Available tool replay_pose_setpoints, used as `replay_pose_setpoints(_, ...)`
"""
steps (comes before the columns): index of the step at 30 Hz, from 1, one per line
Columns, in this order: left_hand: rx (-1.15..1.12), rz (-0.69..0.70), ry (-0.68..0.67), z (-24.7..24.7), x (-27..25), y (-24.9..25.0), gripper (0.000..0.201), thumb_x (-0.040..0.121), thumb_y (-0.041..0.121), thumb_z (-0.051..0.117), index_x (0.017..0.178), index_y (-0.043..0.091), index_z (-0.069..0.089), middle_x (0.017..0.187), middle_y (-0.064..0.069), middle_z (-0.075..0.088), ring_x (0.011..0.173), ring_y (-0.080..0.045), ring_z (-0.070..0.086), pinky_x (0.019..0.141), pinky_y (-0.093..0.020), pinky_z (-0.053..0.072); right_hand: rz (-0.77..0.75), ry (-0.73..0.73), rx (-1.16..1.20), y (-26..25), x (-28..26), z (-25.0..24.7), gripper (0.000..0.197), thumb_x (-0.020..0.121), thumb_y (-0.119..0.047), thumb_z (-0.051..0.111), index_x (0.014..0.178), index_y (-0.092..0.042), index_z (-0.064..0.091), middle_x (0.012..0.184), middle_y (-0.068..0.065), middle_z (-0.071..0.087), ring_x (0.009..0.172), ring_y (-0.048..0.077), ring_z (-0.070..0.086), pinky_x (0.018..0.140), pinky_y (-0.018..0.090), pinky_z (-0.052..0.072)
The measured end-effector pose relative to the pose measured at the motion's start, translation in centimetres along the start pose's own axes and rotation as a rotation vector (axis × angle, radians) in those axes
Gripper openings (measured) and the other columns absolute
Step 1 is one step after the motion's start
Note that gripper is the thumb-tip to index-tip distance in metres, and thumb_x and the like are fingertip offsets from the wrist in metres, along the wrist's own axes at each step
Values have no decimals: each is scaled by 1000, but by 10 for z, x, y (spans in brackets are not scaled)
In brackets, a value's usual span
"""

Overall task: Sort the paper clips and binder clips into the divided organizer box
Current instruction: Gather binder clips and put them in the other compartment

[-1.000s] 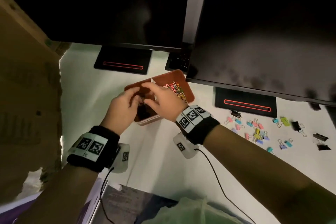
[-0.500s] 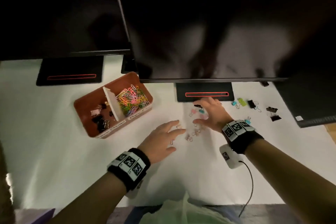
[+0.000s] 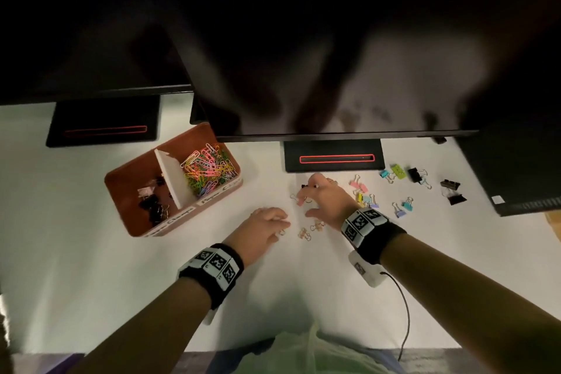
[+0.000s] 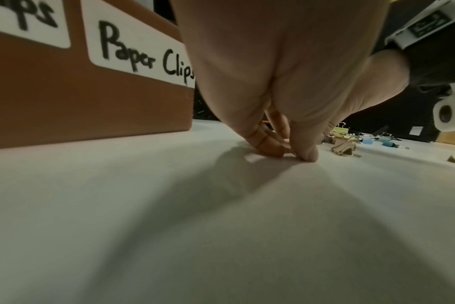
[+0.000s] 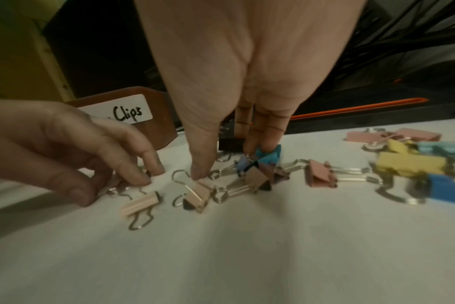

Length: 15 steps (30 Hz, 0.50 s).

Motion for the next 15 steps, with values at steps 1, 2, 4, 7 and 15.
replay_pose_setpoints(1, -35, -19, 16, -2, 0, -2, 40, 83, -3, 58, 119, 13, 61, 124, -4, 52, 110, -20, 47, 98, -20, 36, -19, -12, -5, -4, 2, 0, 25, 85, -21, 67, 109, -22, 62, 120, 1, 42, 101, 23, 52, 90, 29, 45)
replay_pose_setpoints(2, -68, -37, 39, -4, -1, -5, 38, 81, -4, 60, 116, 11, 63, 118, -5, 54, 103, -18, 50, 91, -15, 36, -34, -22, -19, -8, 4, 1, 18, 87, -23, 64, 105, -20, 63, 120, 2, 42, 100, 24, 53, 91, 30, 45)
replay_pose_setpoints(4, -101, -82, 73, -7, -2, -12, 34, 78, -4, 64, 109, 9, 64, 111, -5, 54, 93, -16, 52, 86, -15, 38, -51, -45, -62, -16, 9, 2, 17, 90, -31, 60, 101, -18, 63, 118, 3, 44, 98, 25, 53, 90, 35, 45)
replay_pose_setpoints(7, -160, -166, 89, -8, -7, -22, 20, 77, -3, 66, 94, 7, 65, 102, -2, 51, 82, -11, 51, 79, -10, 41, -93, -74, -167, -30, 17, 5, 24, 90, -39, 57, 101, -19, 63, 114, 3, 47, 95, 25, 54, 87, 33, 41)
replay_pose_setpoints(15, -298, -274, 157, -33, -40, -34, 11, 76, 2, 69, 81, 11, 67, 93, 0, 49, 75, -1, 49, 74, -7, 37, -157, -128, -151, -61, 16, 14, 33, 96, -37, 48, 109, -11, 62, 115, 6, 49, 95, 28, 57, 90, 33, 42)
Point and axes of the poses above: each hand's wrist, its own x-axis towards the middle knuckle, its own z-axis out of the palm, y = z × x, the point moved 7 cm from there along x, towards the middle knuckle
